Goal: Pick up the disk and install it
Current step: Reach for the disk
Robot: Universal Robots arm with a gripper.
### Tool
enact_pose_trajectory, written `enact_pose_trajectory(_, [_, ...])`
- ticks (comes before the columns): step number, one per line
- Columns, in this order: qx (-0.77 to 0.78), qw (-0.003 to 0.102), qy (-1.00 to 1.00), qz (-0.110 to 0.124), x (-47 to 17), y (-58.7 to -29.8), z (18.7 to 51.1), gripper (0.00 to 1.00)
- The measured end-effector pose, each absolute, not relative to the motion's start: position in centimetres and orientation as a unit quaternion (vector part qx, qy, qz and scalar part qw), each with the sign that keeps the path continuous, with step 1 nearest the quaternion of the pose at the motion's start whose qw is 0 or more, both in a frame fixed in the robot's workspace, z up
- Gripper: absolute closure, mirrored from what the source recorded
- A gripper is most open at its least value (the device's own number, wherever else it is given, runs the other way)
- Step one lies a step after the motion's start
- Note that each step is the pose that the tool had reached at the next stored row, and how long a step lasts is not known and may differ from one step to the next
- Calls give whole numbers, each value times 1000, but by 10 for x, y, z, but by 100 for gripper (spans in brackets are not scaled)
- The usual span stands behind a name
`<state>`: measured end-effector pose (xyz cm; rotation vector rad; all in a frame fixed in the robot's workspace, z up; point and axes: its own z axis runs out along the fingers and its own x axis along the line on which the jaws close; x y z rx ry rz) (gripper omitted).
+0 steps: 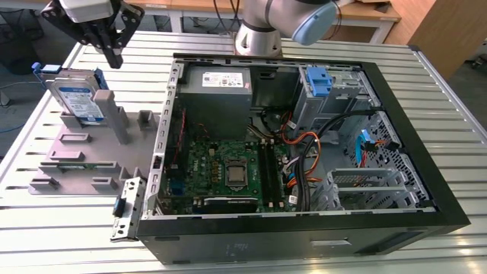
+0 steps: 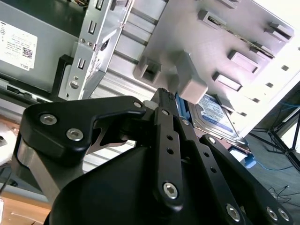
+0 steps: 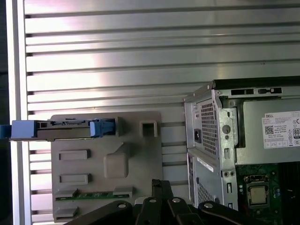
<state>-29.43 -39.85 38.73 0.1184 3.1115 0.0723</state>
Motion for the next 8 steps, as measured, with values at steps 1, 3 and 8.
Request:
enact_pose_trajectory(1, [38,13,999,23,-297,-398,387,89])
enact_pose_trajectory(3, [38,13,999,23,-303,-398,387,89])
enact_pose_trajectory(8, [38,13,999,23,-315,-398,387,89])
